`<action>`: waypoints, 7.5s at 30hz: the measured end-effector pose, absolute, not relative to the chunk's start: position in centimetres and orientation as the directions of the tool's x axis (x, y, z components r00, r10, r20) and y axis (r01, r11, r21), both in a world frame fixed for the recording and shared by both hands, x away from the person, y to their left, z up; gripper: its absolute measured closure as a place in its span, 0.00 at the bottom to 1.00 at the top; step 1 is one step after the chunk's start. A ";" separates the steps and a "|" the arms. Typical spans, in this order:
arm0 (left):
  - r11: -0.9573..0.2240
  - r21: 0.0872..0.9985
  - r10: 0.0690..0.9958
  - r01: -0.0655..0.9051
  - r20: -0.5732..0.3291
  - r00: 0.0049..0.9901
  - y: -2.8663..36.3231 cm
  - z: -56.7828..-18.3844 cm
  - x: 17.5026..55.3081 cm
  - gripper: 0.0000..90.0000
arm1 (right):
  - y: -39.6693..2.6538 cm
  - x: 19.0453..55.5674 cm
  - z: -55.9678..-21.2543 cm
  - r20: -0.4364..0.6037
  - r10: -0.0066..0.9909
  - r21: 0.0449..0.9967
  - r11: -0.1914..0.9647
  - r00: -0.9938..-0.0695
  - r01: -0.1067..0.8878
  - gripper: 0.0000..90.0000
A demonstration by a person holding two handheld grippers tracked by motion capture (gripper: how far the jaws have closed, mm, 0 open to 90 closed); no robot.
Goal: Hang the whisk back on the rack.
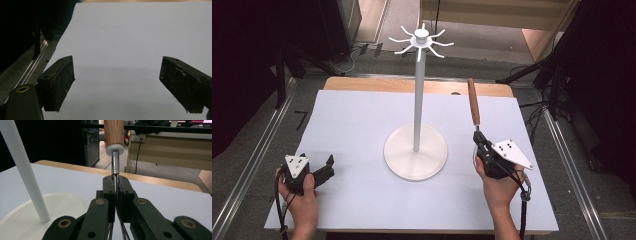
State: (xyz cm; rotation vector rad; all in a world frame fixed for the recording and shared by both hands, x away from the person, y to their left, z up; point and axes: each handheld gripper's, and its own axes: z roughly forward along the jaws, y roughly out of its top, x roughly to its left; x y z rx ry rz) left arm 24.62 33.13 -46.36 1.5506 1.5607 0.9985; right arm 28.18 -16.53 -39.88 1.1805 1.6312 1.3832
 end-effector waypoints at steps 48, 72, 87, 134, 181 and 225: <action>-0.018 0.888 0.999 0.460 0.033 -0.026 33.2 -46.3 24.7 0.15 | -12.4 28.2 -34.3 0.028 0.939 0.999 -0.042 -0.341 -0.033 0.97; -0.014 0.888 0.999 0.459 0.030 -0.028 33.2 -46.4 24.7 0.15 | -11.4 28.2 -32.1 -0.003 0.939 0.995 -0.031 -0.345 -0.093 0.97; -0.014 0.888 0.999 0.460 0.030 -0.029 33.2 -46.4 24.7 0.15 | -10.7 28.1 -31.5 -0.023 0.941 0.993 -0.018 -0.338 -0.116 0.97; -0.013 0.887 0.999 0.461 0.028 -0.027 33.2 -46.4 24.8 0.15 | -9.0 27.1 -31.4 -0.132 0.953 0.982 0.089 -0.271 -0.167 0.97; -0.022 0.888 0.999 0.459 0.039 -0.028 33.0 -46.4 24.8 0.15 | -16.4 27.1 -37.4 -0.020 0.929 0.997 0.047 -0.369 0.063 0.25; -0.028 0.889 0.999 0.458 0.046 -0.029 33.0 -46.4 24.7 0.15 | -26.5 25.1 -46.0 0.022 0.981 0.951 0.039 -0.195 0.306 0.16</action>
